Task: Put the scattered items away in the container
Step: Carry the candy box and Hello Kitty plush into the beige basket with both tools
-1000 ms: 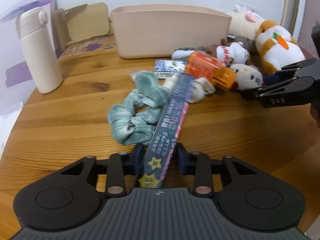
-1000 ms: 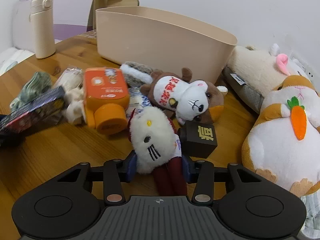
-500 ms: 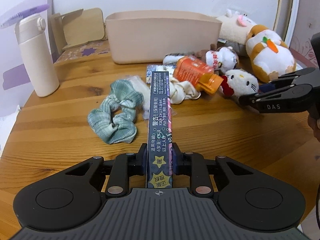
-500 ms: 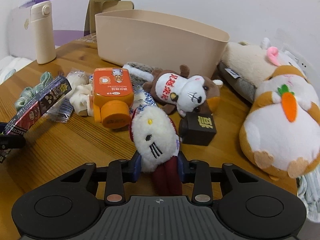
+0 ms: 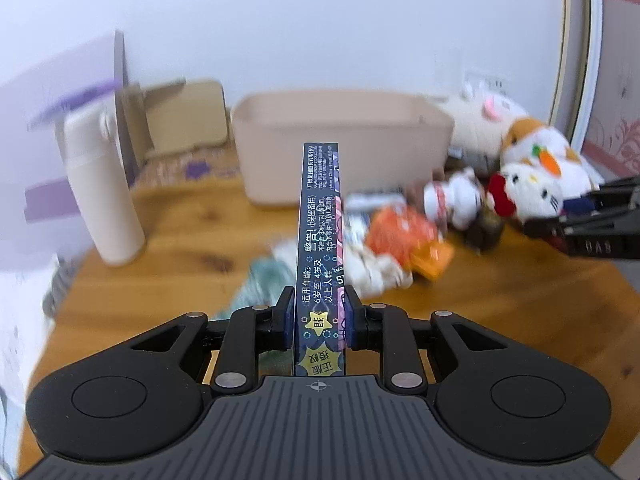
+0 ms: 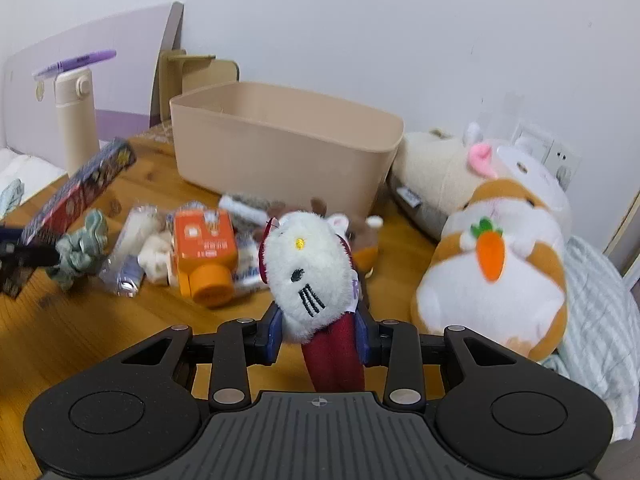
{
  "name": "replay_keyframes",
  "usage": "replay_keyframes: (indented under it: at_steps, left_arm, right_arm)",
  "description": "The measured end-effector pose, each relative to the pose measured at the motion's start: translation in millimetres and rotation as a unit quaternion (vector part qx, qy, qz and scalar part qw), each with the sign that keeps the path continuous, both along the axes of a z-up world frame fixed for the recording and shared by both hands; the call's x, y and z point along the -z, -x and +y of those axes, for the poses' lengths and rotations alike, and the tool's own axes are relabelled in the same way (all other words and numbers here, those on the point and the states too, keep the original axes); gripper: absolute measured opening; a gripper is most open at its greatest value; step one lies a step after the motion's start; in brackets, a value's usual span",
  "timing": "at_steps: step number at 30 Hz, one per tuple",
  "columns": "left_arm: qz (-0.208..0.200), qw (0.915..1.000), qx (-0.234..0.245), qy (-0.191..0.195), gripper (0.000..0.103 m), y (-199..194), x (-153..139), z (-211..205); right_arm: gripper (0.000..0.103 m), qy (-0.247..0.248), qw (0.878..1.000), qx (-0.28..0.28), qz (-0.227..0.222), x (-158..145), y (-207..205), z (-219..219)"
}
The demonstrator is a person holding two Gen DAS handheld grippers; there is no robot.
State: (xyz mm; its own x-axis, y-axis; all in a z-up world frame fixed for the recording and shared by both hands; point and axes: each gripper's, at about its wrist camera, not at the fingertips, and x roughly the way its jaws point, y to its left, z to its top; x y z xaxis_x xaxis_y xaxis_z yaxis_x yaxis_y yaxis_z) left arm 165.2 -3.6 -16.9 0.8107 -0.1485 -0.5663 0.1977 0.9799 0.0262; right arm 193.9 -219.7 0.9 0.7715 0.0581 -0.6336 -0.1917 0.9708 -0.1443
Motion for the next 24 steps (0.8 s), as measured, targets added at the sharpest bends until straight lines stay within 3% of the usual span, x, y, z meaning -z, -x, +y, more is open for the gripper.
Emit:
replay_keyframes:
  at_steps: [9, 24]
  left_arm:
    - [-0.051, 0.9984, 0.007, -0.022, 0.024, -23, -43, -4]
    - [-0.075, 0.9968, 0.011, -0.024, 0.024, -75, -80, -21]
  right_arm:
    - [0.033, -0.004, 1.0, -0.001, -0.031, -28, -12, 3]
    - [0.034, -0.013, 0.997, -0.003, -0.077, -65, -48, 12]
